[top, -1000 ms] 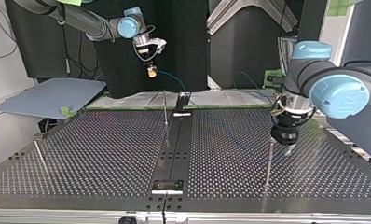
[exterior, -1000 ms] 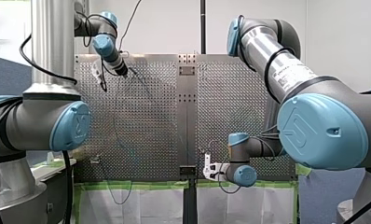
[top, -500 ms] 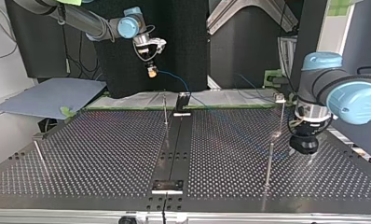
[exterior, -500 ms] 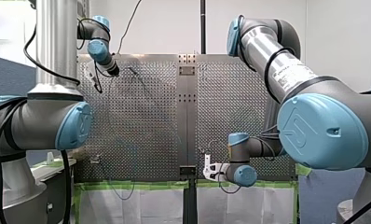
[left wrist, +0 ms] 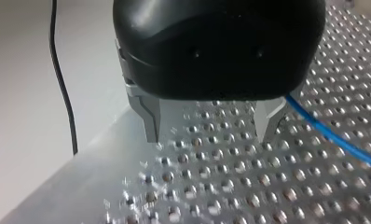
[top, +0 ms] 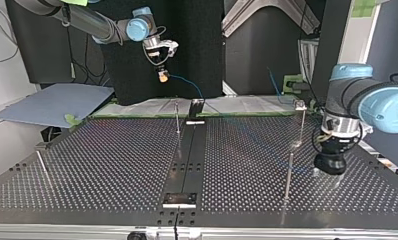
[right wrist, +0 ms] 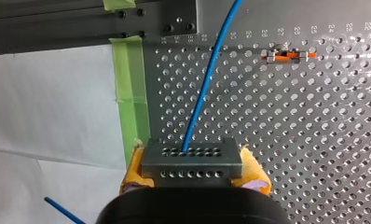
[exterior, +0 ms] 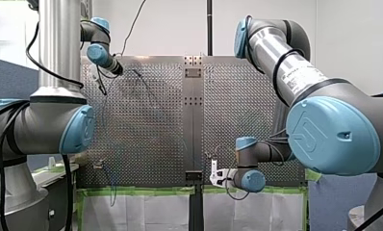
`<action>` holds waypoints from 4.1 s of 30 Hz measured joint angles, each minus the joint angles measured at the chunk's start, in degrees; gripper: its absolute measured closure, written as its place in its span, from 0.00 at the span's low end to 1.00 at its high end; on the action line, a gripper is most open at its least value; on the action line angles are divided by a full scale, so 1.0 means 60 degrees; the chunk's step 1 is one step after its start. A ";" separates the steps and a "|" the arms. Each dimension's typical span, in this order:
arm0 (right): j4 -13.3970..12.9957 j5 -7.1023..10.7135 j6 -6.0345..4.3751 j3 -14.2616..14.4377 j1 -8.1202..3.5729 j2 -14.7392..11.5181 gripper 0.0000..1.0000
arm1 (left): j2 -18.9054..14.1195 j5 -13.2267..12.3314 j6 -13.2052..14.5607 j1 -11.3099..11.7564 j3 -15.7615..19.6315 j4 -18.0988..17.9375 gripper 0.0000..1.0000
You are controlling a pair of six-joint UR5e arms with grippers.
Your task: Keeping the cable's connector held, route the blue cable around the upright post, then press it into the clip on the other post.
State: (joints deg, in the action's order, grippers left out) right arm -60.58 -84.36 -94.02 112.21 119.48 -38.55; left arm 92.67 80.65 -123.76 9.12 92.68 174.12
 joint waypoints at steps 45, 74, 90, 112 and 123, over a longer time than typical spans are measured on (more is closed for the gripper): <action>-0.0027 0.0004 0.0009 0.0001 -0.0002 0.0000 1.00 | 0.0755 0.0058 -0.0790 -0.0324 -0.0723 -0.1296 0.00; 0.0018 0.0024 0.0022 0.0002 0.0001 0.0000 1.00 | 0.1276 0.0604 -0.0225 -0.0507 -0.0716 -0.0599 0.00; 0.0058 0.0010 0.0052 0.0004 0.0001 0.0001 1.00 | 0.1271 -0.0102 -0.1193 -0.0520 -0.0367 0.0398 0.00; 0.0091 0.0009 0.0061 0.0001 0.0000 0.0002 1.00 | 0.0765 -0.0035 -0.1291 -0.0533 -0.0361 0.0757 0.00; 0.0086 -0.0018 0.0059 0.0000 0.0000 0.0002 1.00 | 0.0551 -0.0009 -0.1163 -0.0656 -0.0174 0.0947 0.00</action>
State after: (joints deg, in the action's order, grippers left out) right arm -60.07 -84.46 -93.67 112.21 119.48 -38.54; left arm 95.97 80.59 -130.74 5.19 91.63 179.80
